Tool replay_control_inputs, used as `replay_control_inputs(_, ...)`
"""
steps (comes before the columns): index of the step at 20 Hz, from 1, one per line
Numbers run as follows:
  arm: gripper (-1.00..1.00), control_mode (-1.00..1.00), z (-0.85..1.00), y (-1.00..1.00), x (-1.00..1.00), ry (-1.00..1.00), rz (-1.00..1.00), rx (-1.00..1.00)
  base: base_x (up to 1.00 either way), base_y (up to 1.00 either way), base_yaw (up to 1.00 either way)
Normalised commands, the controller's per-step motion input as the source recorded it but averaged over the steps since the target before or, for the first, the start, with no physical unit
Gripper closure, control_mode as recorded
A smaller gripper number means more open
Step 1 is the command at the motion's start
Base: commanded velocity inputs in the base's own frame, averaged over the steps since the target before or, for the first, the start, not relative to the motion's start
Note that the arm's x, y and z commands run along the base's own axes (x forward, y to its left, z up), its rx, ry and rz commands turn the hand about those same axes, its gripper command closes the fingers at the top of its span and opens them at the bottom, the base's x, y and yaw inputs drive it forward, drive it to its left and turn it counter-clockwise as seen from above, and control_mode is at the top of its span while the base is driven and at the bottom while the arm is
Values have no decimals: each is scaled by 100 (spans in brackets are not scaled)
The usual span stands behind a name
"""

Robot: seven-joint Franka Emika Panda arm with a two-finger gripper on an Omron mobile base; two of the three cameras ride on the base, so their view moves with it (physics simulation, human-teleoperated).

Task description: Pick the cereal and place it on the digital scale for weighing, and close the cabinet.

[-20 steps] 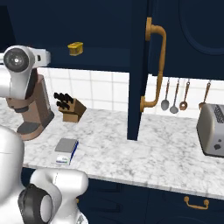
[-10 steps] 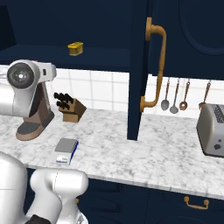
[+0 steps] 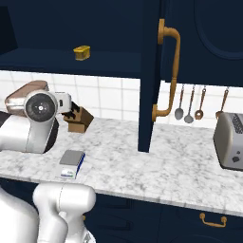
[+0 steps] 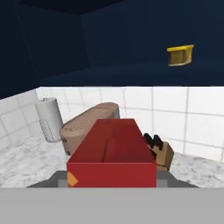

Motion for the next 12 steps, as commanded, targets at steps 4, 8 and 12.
replay_control_inputs(4, 100, -100, -46, -6, -6, -3, 12, -2, 0, 0, 0)
replay_control_inputs(8, 100, -100, -48, -5, 22, 3, 22, 0, 0, 0, 0)
replay_control_inputs(12, 100, -100, -59, -26, 45, 5, 25, 0, 0, 0, 0)
